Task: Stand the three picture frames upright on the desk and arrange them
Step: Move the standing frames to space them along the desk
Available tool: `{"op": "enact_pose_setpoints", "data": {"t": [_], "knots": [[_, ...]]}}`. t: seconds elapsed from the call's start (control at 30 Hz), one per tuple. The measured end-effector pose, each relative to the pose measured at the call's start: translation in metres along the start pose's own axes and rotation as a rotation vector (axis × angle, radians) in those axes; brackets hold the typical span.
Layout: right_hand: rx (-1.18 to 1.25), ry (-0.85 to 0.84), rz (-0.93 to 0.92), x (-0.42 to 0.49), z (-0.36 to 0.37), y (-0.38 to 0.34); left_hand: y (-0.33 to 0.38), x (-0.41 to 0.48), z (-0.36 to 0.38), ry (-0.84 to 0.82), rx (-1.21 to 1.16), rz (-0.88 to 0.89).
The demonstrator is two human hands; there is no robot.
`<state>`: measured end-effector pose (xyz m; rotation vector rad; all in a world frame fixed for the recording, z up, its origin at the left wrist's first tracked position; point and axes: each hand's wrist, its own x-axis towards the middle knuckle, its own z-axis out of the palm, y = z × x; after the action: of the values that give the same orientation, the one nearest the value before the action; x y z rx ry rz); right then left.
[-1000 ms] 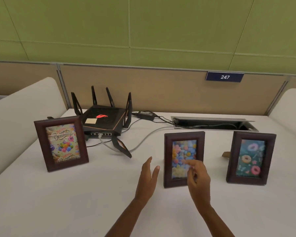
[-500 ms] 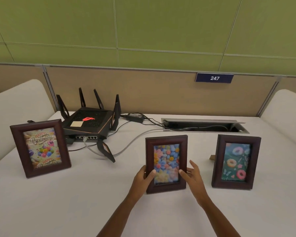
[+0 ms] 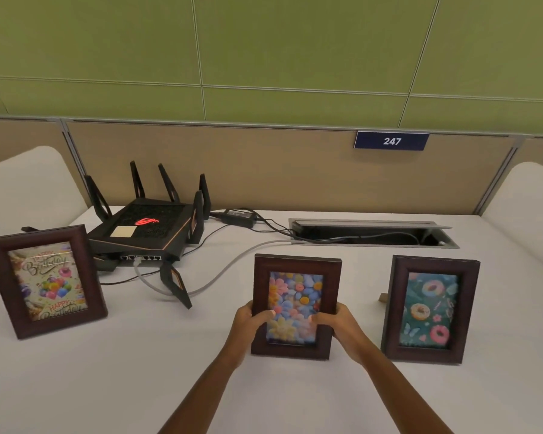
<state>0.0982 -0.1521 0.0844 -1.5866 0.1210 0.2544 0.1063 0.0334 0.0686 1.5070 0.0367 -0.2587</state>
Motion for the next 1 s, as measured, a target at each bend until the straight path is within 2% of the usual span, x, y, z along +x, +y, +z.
{"op": "enact_pose_setpoints", "data": {"t": [0.27,0.43,0.7,1.0], "knots": [[-0.022,0.056,-0.029,0.045,-0.023,-0.030,0.028,0.051,0.022,0.020,-0.163,0.013],[-0.065,0.078,-0.040,0.083,-0.035,-0.049,0.040,0.094,0.026,0.004,-0.187,-0.011],[-0.013,0.138,0.011,0.134,-0.038,-0.047,0.044,0.144,0.022,0.003,-0.096,-0.029],[-0.018,0.154,0.072,0.155,-0.047,-0.036,0.038,0.162,0.026,0.037,-0.036,-0.053]]}}
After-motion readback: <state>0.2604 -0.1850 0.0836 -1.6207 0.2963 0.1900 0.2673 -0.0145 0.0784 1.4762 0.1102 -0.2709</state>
